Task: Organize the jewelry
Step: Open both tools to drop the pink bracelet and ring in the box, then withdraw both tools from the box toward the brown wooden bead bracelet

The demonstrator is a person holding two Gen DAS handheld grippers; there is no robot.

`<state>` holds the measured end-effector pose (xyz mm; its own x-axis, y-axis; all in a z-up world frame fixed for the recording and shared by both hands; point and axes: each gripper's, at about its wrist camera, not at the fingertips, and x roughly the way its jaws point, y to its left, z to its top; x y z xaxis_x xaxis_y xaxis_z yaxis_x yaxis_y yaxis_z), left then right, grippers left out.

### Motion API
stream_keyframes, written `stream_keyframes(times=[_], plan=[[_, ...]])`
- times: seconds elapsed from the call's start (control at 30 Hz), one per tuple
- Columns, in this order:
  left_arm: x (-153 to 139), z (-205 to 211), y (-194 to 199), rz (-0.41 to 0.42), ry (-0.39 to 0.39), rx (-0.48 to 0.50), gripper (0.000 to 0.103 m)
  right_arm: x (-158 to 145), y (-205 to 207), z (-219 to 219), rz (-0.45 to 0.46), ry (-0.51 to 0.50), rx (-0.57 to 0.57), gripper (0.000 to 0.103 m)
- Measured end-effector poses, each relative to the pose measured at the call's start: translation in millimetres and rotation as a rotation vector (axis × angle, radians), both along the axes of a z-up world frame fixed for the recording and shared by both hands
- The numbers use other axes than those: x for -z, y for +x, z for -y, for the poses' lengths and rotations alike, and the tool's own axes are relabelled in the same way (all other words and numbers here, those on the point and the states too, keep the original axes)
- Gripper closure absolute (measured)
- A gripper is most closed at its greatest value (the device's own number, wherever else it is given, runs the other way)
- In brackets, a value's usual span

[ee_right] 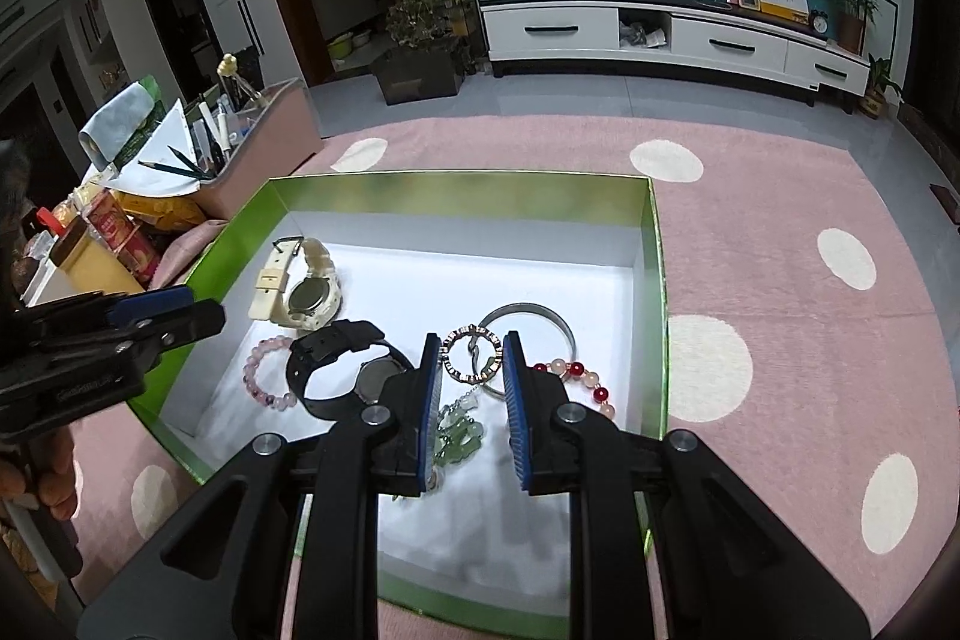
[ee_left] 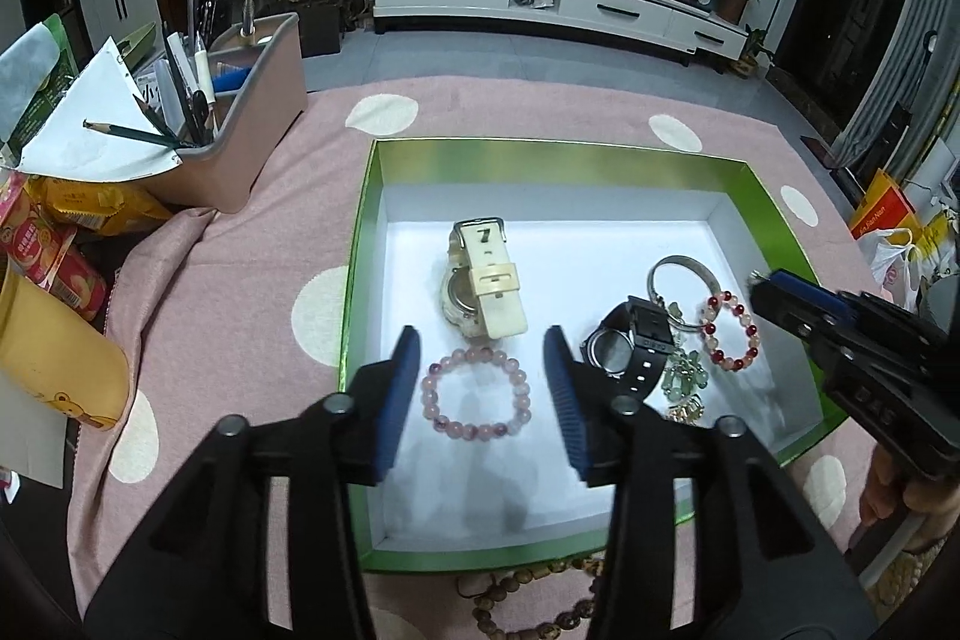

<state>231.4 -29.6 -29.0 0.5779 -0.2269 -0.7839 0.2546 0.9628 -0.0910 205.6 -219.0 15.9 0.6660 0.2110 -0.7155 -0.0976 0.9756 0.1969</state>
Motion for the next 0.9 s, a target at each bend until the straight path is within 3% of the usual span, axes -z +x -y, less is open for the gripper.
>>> stream_keyframes(times=[0.17, 0.3, 0.37, 0.43, 0.9], plan=[[-2.6, 1.0, -5.9, 0.009, -0.002, 0.018, 0.04, 3.2, 11.7, 0.1, -0.021, -0.007, 0.026, 0.083], [-4.8, 0.5, -8.6, 0.009, -0.007, 0.018, 0.035, 4.5, 21.7, 6.8, -0.035, 0.003, 0.066, 0.082], [-6.3, -0.4, -9.8, 0.01, -0.009, 0.018, 0.028, 3.6, 22.1, 11.6, -0.03, 0.003, 0.083, 0.076], [-7.9, -2.6, -11.2, 0.011, -0.017, 0.015, 0.027, 2.8, 20.7, 17.0, -0.028, 0.011, 0.095, 0.068], [-13.2, -18.8, -44.7, 0.013, -0.036, -0.018, 0.019, -17.4, -49.3, 42.8, 0.052, 0.076, 0.121, 0.068]])
